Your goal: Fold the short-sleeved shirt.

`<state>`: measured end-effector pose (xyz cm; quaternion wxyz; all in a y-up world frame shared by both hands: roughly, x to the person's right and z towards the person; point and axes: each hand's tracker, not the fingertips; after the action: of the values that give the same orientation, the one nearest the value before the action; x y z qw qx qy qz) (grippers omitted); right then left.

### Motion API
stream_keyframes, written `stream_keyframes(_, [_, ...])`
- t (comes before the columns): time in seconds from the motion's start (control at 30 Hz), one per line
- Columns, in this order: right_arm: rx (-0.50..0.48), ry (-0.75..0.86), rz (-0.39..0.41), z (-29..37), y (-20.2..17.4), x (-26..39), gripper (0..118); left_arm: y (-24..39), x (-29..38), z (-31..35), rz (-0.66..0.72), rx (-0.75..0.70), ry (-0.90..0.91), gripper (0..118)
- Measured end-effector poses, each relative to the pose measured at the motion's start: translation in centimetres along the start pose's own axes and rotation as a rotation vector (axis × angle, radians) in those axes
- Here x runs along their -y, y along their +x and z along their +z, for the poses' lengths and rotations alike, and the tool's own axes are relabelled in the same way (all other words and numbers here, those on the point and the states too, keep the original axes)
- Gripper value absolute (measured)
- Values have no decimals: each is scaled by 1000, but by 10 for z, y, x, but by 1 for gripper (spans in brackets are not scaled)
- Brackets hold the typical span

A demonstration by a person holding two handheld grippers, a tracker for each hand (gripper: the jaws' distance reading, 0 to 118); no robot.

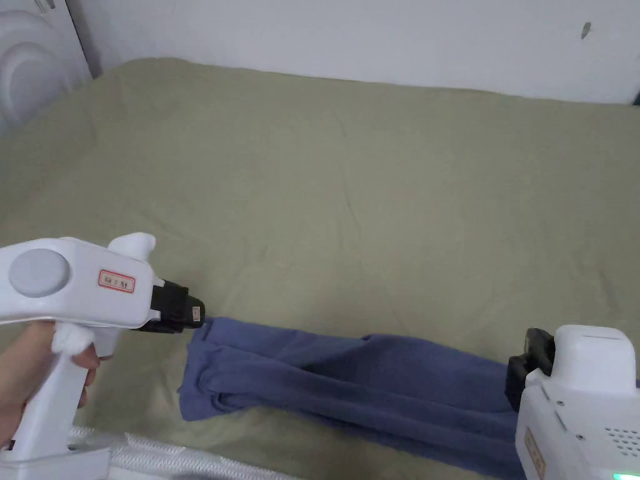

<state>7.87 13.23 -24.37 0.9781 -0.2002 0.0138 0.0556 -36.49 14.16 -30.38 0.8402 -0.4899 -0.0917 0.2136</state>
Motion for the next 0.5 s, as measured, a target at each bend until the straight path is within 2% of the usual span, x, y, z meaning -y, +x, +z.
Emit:
stream_keyframes(0.13, [5,11,22,0,-6,-3,0,-28,-7,-8,75,123,-110,0])
stream_keyframes(0.3, [-10,-5,20,0,-10,1,0,-50,-4,-6,204,246,-116,0])
stream_keyframes(0.37, [-20,-21,10,-2,-10,3,0,-54,-2,-9,200,249,-123,3])
stream_keyframes(0.4, [-25,-30,1,-5,-12,3,0,-56,0,-11,208,266,-128,15])
stream_keyframes(0.47, [-30,-43,-1,-6,-12,5,0,-59,3,-22,246,336,-178,91])
stream_keyframes(0.5, [-32,-62,5,-8,-13,5,0,-59,5,-27,256,357,-194,118])
